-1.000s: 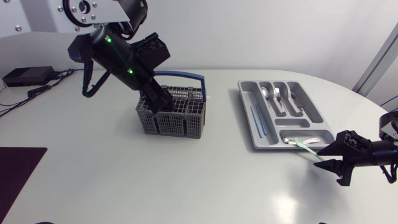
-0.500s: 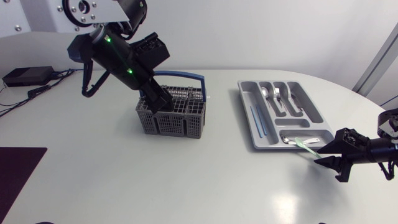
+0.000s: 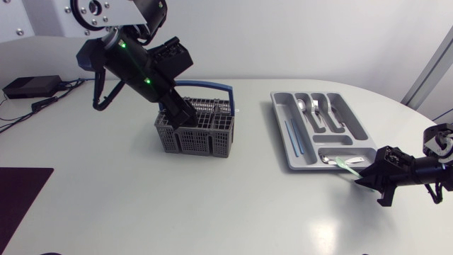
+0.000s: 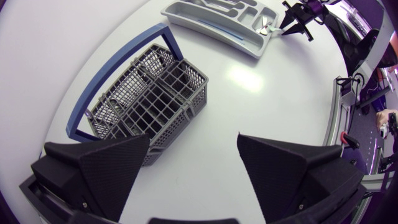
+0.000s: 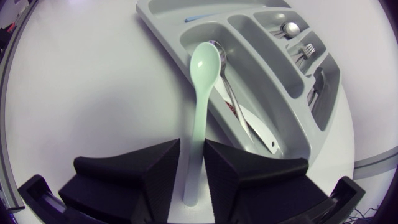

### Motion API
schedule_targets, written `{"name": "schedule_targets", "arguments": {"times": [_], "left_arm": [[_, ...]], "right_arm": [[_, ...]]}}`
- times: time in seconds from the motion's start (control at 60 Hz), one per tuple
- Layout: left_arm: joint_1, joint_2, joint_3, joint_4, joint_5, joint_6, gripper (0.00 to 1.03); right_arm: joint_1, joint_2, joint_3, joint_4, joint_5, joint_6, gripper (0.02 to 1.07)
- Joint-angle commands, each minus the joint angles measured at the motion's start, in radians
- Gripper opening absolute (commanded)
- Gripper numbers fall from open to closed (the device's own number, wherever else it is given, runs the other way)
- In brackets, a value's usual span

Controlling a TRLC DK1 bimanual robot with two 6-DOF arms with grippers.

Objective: Unload the cutlery basket into the drawer organizer.

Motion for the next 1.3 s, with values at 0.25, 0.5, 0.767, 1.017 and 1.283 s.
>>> {"name": "schedule_targets", "arguments": {"times": [0.25,0.5,0.767,1.017,1.283], "left_arm": [[0.0,-0.024,-0.025,0.003,0.003,0.022,0.98],[0.002,-0.024,-0.03,0.003,0.003,0.025,0.98],[0.007,-0.031,-0.032,0.003,0.003,0.03,0.98],[0.028,-0.059,-0.061,0.0,0.003,0.048,0.98],[0.048,-0.091,-0.113,0.0,0.003,0.067,0.98]], "right_arm": [[0.007,0.028,0.027,0.007,0.007,0.026,0.12],[-0.005,-0.024,0.047,-0.074,-0.001,-0.024,0.1],[0.004,-0.073,0.199,-0.215,-0.013,-0.128,0.1],[0.102,0.032,0.323,-0.205,0.054,-0.216,0.11],[0.184,0.135,0.274,-0.102,0.169,-0.27,0.11]]}}
